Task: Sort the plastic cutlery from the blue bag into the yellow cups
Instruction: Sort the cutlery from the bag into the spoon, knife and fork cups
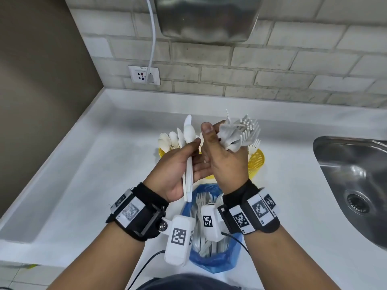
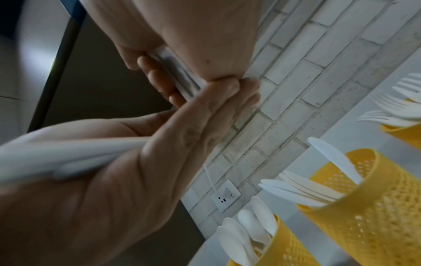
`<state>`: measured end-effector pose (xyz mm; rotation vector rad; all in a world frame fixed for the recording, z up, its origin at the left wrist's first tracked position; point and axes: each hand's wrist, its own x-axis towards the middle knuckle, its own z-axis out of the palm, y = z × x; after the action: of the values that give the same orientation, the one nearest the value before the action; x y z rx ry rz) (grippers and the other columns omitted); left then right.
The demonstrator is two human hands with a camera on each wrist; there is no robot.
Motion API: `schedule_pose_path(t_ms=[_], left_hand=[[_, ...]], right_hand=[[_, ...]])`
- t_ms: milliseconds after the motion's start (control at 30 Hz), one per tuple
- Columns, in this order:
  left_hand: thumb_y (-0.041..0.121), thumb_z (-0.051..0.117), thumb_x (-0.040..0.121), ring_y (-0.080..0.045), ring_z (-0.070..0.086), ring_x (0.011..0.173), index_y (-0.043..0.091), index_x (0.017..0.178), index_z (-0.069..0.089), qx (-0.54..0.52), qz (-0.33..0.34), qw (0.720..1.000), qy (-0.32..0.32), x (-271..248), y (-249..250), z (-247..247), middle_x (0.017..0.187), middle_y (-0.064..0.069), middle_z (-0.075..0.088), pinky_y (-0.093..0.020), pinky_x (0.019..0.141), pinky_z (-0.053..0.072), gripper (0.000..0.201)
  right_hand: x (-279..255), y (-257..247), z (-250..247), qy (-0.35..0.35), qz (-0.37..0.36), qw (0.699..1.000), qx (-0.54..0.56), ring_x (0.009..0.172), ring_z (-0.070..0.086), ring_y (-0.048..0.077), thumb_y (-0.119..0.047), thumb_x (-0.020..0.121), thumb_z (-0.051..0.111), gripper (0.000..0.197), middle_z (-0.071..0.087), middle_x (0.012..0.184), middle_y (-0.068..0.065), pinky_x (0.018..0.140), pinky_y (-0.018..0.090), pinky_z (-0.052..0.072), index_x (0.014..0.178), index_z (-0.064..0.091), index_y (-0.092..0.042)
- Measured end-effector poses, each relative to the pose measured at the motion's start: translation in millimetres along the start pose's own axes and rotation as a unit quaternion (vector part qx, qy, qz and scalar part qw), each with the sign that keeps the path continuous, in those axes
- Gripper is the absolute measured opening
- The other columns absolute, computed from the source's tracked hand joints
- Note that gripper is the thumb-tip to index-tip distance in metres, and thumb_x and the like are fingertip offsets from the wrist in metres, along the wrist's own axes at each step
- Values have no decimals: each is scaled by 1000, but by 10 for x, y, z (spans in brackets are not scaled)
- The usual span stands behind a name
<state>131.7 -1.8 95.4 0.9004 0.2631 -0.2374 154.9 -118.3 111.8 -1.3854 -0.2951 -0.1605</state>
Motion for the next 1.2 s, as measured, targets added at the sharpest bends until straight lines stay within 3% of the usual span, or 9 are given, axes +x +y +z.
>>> schedule_pose_path(t_ms=[167, 300, 500, 667, 800, 900, 1033, 1133, 1200], left_hand=[[26, 55, 106, -44, 60, 127, -6, 135, 59, 6, -8, 1000, -8, -58, -69, -22, 138, -38, 54, -41, 90, 61, 44], [23, 56, 105, -43, 61, 126, -11, 138, 51, -3, -9, 1000, 1, -90, -113, -71, 138, -37, 54, -43, 98, 58, 48], [24, 56, 104, -33, 72, 101, 3, 117, 59, -43, -35, 998, 30, -103, -146, -68, 115, -25, 65, -38, 83, 62, 25], [23, 53, 106, -26, 73, 92, 4, 105, 62, -13, -18, 1000, 17, -136, -172, -12, 86, -10, 68, -38, 86, 61, 21], [22, 54, 106, -33, 69, 106, 0, 122, 60, -7, -8, 999, 36, -153, -173, 17, 105, -21, 68, -44, 95, 59, 28], [23, 54, 105, -29, 65, 96, 3, 110, 62, -4, -7, 1000, 28, -183, -156, 76, 92, -16, 63, -41, 90, 61, 22], [24, 52, 107, -30, 73, 98, 5, 109, 62, 11, 11, 1000, 21, -207, -155, 103, 92, -10, 71, -49, 98, 57, 22], [35, 53, 106, -32, 76, 98, 4, 120, 62, 90, 39, 993, 62, -215, -153, 75, 111, -14, 76, -46, 78, 64, 35], [42, 53, 105, -20, 72, 69, 11, 108, 65, 159, 81, 979, 97, -226, -169, 34, 93, -5, 72, -32, 53, 56, 34]], right_hand=[[2, 81, -6, -23, 45, 999, -22, 58, 61, -1, -29, 94, 71, 23, 63, 57, -18, 64, 19, 49, 78, 61, -17], [-57, 142, -7, 1, 60, 998, -33, 59, 67, 4, -23, 94, 72, 25, 67, 58, -12, 62, 19, 52, 71, 65, -18], [-68, 156, -29, 48, 47, 997, 21, 56, 60, 18, -13, 97, 69, 17, 62, 63, 7, 62, 24, 52, 94, 64, 3], [-116, 151, -55, 53, 74, 994, 55, 51, 55, 21, -28, 101, 62, 53, 53, 54, 14, 62, 30, 51, 63, 54, 8], [-112, 122, -74, 44, 62, 995, 61, 45, 42, 20, -36, 100, 60, 58, 42, 47, 7, 56, 29, 43, 55, 44, -2], [-113, 124, -89, 19, 62, 997, 41, 47, 48, 22, -48, 91, 62, 64, 48, 51, 13, 55, 30, 44, 64, 49, 8], [-44, 73, -167, 16, 33, 998, 52, 49, 53, 24, -45, 95, 62, 36, 53, 55, 8, 54, 34, 47, 84, 64, -10], [105, 62, -328, 57, -5, 996, 62, 47, 45, 21, -35, 104, 57, 28, 48, 54, -3, 53, 33, 40, 86, 63, -14], [215, 66, -466, 79, -16, 994, 72, 46, 40, 17, -33, 104, 55, 29, 43, 52, -5, 52, 32, 37, 80, 60, -16]])
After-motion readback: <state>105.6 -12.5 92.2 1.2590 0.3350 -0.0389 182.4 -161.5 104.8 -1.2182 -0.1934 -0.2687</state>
